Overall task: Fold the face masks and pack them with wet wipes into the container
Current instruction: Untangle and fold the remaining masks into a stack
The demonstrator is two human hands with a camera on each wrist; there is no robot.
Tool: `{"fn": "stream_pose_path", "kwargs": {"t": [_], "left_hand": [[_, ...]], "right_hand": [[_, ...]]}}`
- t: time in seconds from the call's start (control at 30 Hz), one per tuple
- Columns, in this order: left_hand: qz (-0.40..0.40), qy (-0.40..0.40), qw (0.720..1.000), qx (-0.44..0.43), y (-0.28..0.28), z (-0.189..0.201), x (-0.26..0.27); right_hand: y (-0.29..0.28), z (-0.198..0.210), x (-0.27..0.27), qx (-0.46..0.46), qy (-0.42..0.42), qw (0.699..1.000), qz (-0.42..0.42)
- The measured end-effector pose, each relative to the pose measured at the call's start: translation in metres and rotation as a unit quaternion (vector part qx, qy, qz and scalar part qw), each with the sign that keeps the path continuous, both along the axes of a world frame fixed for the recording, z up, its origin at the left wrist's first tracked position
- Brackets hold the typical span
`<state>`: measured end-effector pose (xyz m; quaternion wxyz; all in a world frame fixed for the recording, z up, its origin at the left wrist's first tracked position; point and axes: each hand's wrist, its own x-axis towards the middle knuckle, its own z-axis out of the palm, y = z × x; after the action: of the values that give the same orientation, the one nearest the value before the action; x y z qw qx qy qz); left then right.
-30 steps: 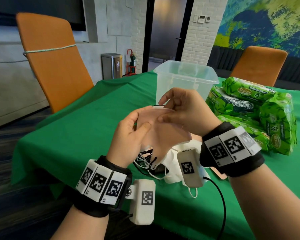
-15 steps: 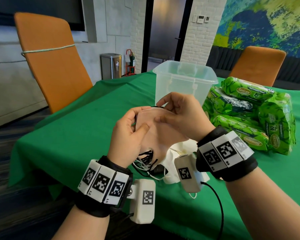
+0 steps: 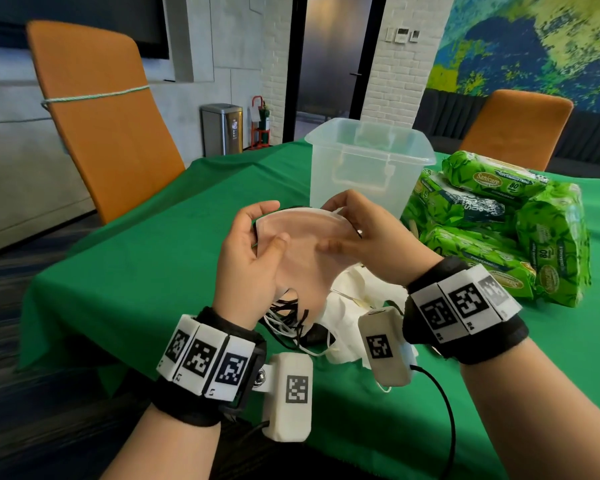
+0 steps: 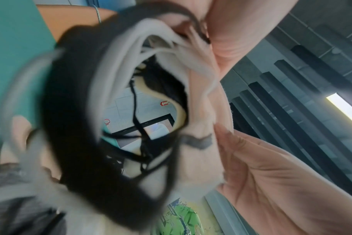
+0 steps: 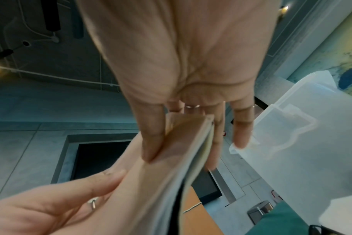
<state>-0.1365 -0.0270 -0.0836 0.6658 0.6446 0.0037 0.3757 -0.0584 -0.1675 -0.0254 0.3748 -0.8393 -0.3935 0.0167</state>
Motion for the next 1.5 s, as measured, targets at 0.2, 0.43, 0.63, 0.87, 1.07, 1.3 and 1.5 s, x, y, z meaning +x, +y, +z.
{"fn": "stream_pose_path", "kwargs": {"t": [0.2, 0.43, 0.63, 0.87, 1.07, 1.3, 1.5], "left_hand": [[-0.007, 0.009, 1.0, 0.013, 0.005, -0.006, -0.002], [-0.019, 0.007, 0.994, 0.105, 0.009, -0.001, -0.008], [-0.005, 0.011, 0.999, 0.044, 0.01, -0.003, -0.006], [-0.015, -0.026, 1.0, 0.005, 0.007, -0.003, -0.006], [-0.024, 0.005, 1.0, -0.015, 0.008, -0.009, -0.002], [0.027, 0.021, 0.999, -0.032, 0.026, -0.009, -0.001], [0.055, 0.025, 0.998, -0.019, 0.033, -0.011, 0.0]], "right_hand": [[0.001, 0.001, -0.003, 0.029, -0.04, 0.999, -0.01], [0.004, 0.002, -0.004, -0.009, -0.049, 0.999, -0.019], [0.003, -0.005, 0.001, 0.072, 0.043, 0.996, 0.008], [0.01, -0.005, 0.004, 0.162, 0.124, 0.979, 0.03], [0.013, -0.007, 0.012, 0.177, 0.182, 0.967, 0.023], [0.001, 0.005, 0.058, -0.005, 0.039, 0.991, -0.125], [0.012, -0.023, 0.099, -0.283, -0.009, 0.942, -0.179]]}}
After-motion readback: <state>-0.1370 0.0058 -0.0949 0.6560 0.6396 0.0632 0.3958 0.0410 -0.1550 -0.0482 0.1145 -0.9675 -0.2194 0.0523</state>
